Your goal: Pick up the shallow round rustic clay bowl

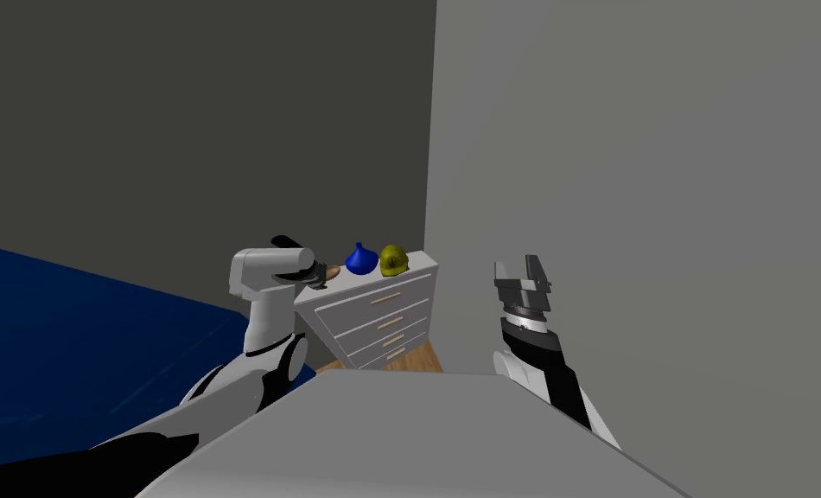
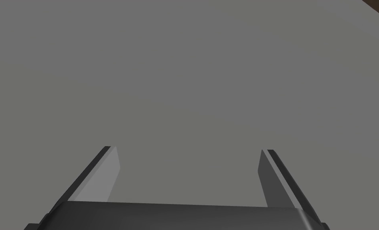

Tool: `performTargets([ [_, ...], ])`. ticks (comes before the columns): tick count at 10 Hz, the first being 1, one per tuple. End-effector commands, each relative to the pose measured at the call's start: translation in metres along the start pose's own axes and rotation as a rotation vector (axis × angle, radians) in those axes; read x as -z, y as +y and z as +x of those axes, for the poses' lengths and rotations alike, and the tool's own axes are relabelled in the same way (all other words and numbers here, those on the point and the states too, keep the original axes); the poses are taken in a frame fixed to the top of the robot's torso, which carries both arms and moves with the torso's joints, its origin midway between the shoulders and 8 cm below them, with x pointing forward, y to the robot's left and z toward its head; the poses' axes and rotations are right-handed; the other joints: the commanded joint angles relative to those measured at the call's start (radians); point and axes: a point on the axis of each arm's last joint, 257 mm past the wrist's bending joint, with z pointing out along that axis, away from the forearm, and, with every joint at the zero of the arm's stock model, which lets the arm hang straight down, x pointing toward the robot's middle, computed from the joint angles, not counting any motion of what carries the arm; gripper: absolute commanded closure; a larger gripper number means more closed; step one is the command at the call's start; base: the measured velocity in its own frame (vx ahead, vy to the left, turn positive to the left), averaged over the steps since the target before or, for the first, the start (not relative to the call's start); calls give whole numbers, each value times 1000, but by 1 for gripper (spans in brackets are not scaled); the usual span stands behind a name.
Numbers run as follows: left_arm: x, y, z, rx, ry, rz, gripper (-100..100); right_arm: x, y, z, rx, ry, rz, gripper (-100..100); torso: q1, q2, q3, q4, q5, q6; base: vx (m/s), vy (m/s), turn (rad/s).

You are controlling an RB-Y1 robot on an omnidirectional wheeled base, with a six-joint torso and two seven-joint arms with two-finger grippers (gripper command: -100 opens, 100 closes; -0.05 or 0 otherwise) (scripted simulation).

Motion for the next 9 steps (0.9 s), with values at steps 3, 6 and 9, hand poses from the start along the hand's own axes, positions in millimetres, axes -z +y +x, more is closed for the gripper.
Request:
performTargets([
  [3,0,0,0,0,0,2,100,0,0,0,0,0,0,0,-1,1,0,0,0,0,2,3,1],
  [6,0,0,0,1,0,1,100,0,0,0,0,0,0,0,-2,1,1,0,-1,0,0,0,0],
  [9,10,0,-7,5,-3,1,100,0,0,0,0,0,0,0,-3,2,1,1,-1,0,-8,-15,-23],
])
